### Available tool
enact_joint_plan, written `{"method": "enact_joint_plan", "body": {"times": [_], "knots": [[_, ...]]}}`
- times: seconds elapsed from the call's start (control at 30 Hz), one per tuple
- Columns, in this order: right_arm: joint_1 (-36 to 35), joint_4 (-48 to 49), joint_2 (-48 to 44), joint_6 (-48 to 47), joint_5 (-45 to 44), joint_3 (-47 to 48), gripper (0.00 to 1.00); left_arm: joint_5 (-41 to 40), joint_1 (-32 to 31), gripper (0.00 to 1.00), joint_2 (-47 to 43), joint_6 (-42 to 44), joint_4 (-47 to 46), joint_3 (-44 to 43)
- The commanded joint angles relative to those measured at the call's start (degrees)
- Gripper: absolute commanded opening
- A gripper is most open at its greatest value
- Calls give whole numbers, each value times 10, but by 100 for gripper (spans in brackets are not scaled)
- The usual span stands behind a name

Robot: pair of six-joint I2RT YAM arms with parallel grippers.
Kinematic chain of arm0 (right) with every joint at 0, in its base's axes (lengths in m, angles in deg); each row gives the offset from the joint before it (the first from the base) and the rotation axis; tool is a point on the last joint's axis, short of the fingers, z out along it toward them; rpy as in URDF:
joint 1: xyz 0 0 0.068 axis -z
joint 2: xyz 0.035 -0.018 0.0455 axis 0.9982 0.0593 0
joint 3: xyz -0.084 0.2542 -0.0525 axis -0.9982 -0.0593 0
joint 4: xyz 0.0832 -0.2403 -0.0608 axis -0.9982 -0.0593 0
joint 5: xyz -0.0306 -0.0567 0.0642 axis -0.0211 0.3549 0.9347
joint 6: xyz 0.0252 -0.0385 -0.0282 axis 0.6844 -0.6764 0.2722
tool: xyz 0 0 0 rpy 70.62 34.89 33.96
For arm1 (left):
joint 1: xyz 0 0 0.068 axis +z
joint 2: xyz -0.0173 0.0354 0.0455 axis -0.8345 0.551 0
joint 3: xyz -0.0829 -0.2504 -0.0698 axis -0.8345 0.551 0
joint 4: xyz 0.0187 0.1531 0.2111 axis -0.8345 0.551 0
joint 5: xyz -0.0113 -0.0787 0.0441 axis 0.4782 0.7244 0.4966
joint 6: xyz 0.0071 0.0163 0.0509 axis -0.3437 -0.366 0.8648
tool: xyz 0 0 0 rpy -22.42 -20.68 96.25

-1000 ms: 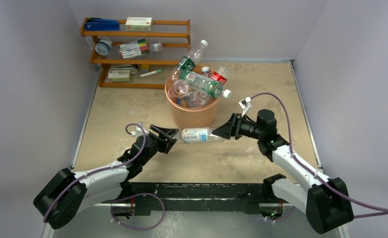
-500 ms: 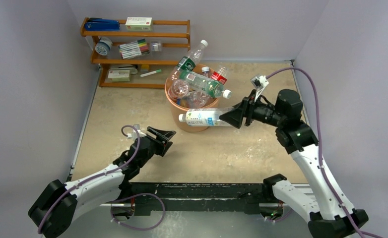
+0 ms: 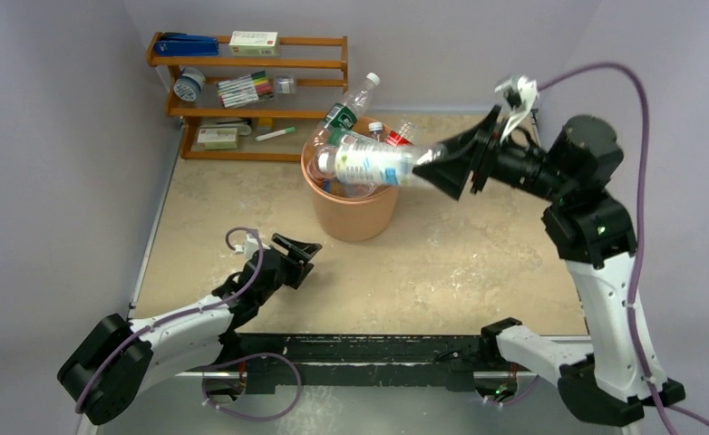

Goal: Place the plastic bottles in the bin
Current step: Place the plastic bottle in the trash bin.

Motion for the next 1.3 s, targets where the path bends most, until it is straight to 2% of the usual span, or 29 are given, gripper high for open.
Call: {"method": "enact_joint_plan", "body": {"times": [0.0, 0.17, 0.37, 0.7, 1.27], "knots": [[0, -70, 94, -53, -103, 176, 63, -15, -3, 66, 44, 26, -35, -44], [1, -137, 214, -105, -188, 340, 64, -7, -3, 66, 89, 26, -64, -53], [32, -166, 299, -149, -201, 401, 64, -12, -4, 66, 73, 29, -39, -55], [61, -175, 324, -169, -177, 378, 65, -20, -3, 66, 40, 37, 8, -55], [46, -167, 306, -187, -139, 310, 66, -20, -3, 66, 64, 37, -13, -54]]}}
